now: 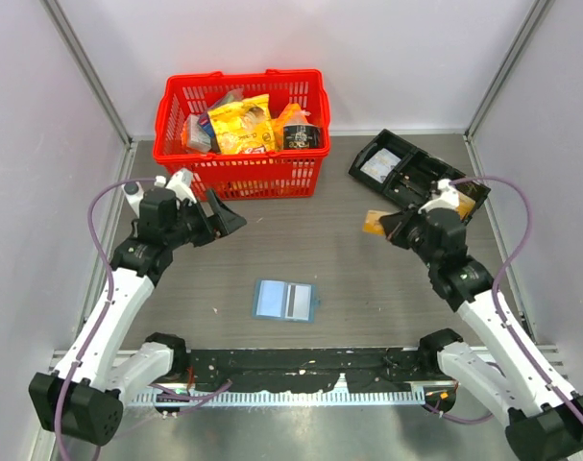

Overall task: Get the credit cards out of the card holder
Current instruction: Place the credit card in the storage box.

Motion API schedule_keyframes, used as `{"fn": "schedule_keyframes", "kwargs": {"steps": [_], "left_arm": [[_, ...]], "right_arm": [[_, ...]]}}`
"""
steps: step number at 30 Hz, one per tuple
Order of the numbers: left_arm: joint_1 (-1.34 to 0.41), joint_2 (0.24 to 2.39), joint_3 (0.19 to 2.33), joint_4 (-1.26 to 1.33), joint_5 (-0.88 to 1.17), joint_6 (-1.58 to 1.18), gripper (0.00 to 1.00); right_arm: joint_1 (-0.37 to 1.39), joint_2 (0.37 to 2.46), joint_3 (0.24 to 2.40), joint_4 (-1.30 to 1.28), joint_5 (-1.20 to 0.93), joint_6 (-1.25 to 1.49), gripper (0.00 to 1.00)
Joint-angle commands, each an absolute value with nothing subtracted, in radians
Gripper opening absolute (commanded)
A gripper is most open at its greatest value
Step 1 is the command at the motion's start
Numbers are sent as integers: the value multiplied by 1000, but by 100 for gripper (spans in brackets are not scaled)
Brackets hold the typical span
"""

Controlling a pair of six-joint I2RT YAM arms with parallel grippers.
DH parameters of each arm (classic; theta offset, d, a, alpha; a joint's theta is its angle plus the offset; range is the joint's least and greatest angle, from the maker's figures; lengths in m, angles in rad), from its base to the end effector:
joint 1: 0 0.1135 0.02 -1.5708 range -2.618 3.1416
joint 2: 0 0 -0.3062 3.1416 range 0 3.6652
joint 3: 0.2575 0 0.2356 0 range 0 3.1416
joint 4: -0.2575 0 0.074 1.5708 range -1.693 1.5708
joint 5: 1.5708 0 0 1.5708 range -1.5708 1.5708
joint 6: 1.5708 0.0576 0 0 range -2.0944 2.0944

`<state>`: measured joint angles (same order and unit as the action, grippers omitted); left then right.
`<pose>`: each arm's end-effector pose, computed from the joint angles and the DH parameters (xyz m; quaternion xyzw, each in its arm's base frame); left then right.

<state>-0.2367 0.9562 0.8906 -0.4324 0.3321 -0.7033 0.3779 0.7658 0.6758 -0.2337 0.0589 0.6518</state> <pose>0.1779 -0.0622 0.3472 -0.1138 0.8443 -0.3549 0.3850 0.1465 0.0545 0.3232 0.1278 0.8015 0.2666 0.5198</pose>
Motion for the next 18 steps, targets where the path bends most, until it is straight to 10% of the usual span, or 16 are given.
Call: {"fn": "schedule_keyframes", "kwargs": {"steps": [1,18], "left_arm": [[-232,891,873,-552,315,-554,86],[-275,788,782,-604,183,-482,91]], "right_arm": [[205,804,805,-405,51,520,1],[-345,1356,1110,-339,-78,489,1]]}}
